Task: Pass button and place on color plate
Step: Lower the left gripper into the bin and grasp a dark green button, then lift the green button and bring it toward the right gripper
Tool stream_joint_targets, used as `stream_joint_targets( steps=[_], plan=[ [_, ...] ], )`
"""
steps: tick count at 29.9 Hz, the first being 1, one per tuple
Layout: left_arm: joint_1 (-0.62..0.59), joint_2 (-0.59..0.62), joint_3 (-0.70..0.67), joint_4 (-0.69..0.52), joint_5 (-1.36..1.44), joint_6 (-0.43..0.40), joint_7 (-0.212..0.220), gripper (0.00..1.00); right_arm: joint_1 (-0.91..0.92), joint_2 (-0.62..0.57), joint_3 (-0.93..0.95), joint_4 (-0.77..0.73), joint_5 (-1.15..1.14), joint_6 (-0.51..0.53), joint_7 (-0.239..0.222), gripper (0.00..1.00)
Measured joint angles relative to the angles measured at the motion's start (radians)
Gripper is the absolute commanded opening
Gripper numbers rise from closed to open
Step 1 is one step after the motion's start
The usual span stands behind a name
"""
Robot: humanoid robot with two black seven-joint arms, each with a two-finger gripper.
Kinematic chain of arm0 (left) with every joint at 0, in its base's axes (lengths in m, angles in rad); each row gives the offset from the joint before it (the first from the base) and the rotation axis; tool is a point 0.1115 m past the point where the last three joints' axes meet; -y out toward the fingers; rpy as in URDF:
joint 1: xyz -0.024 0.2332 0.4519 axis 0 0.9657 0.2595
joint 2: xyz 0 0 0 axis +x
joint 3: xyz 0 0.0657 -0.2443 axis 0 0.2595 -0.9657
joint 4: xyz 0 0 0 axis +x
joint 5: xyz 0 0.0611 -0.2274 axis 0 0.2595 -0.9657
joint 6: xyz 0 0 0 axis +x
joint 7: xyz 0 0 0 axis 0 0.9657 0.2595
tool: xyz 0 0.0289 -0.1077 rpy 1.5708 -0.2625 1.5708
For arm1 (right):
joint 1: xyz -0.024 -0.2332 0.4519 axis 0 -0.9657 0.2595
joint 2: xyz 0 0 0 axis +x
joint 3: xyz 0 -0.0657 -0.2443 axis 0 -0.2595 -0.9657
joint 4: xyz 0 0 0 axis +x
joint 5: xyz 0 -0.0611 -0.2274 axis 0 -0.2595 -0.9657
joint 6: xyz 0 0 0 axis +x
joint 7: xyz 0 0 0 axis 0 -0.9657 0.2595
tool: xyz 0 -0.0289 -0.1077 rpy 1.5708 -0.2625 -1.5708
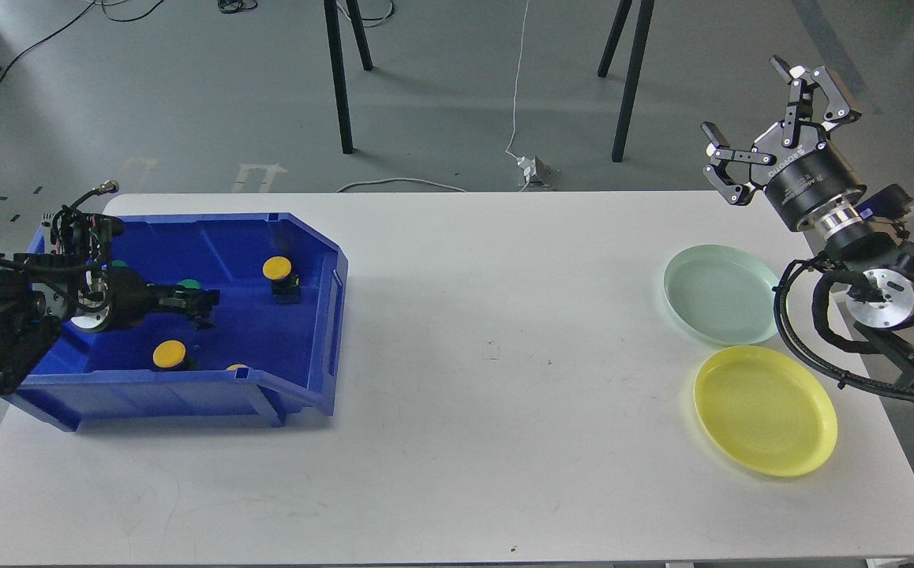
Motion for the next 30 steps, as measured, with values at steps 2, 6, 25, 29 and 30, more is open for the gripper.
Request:
stream_joint_targets(
  steps=[2,6,25,29,30],
  plan=[
    [0.0,0.0,0.0,0.0,0.0,0.001,0.0,0.36,-0.003,0.0,0.0,0.002,0.0,0.0,0.0,0.99],
    [0.0,0.0,0.0,0.0,0.0,0.005,0.0,0.22,-0.004,0.0,0.0,0.002,0.0,0.0,0.0,0.99],
    [-0.018,0.13,-0.003,-0.156,0.001,-0.069,0.0,0.17,-0.004,0.0,0.002,0.001,-0.001,0.0,0.0,0.99],
    [-0.021,0.268,-0.014,-0.336,-0.043,-0.081,0.0,0.17,-0.004,0.001,0.002,0.0,-0.002,0.0,0.0,0.99],
    [-0.021,0.304,-0.013,-0.38,-0.067,-0.082,0.0,0.17,-0.004,0.002,0.002,-0.001,-0.002,0.0,0.0,0.99]
  ],
)
